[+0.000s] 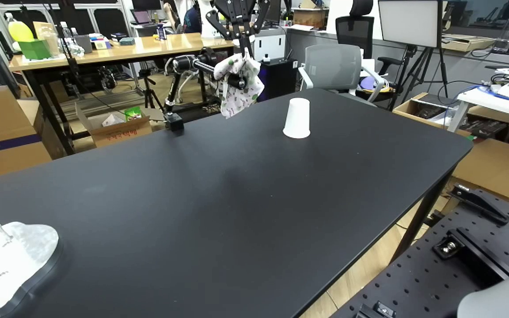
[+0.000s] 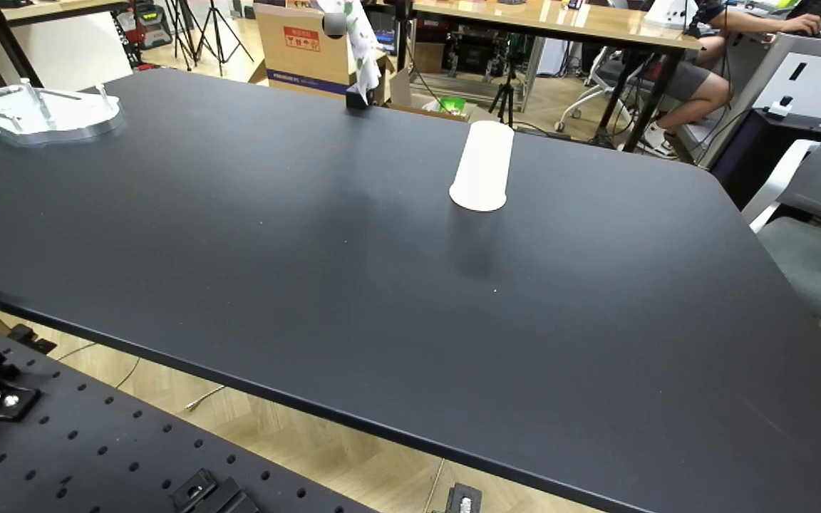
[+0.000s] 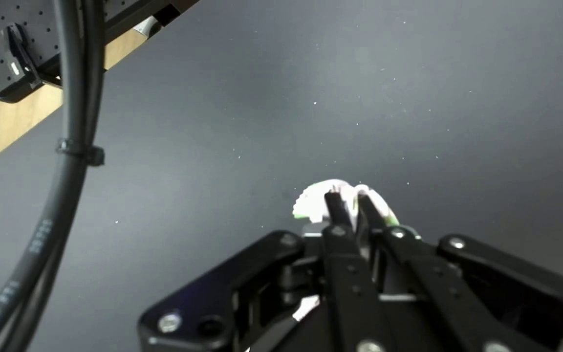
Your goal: Hang the towel on the black clamp stand on the table
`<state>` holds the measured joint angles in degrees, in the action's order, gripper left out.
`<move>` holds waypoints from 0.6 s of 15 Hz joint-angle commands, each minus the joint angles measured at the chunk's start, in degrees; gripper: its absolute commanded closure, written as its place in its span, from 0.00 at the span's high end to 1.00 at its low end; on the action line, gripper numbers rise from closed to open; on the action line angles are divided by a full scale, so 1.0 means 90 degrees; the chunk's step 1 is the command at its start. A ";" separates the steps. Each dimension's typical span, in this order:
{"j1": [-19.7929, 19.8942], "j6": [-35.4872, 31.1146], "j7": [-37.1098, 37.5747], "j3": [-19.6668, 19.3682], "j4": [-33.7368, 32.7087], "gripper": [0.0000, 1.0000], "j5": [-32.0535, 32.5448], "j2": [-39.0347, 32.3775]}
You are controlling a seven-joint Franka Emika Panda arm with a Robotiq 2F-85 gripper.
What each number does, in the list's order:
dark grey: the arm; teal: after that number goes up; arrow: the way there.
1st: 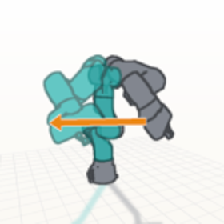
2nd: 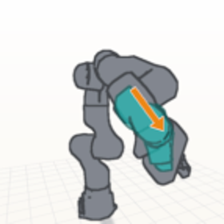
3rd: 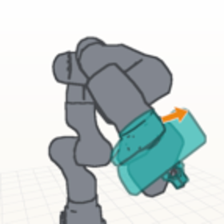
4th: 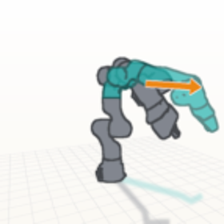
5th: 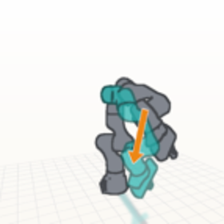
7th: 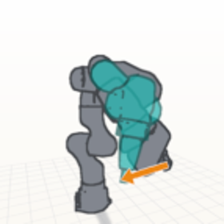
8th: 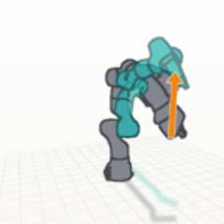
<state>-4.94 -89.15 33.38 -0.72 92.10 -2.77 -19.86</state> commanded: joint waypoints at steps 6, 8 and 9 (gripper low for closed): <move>0.0103 0.0017 -0.0150 -0.0103 0.0152 0.77 -0.0162 0.0251; 0.0088 0.0030 -0.0152 -0.0096 0.0113 0.89 -0.0130 0.0311; 0.0072 0.0039 -0.0161 -0.0088 0.0103 0.97 -0.0094 0.0351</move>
<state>-4.24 -89.19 32.17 -1.41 92.66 -3.50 -18.82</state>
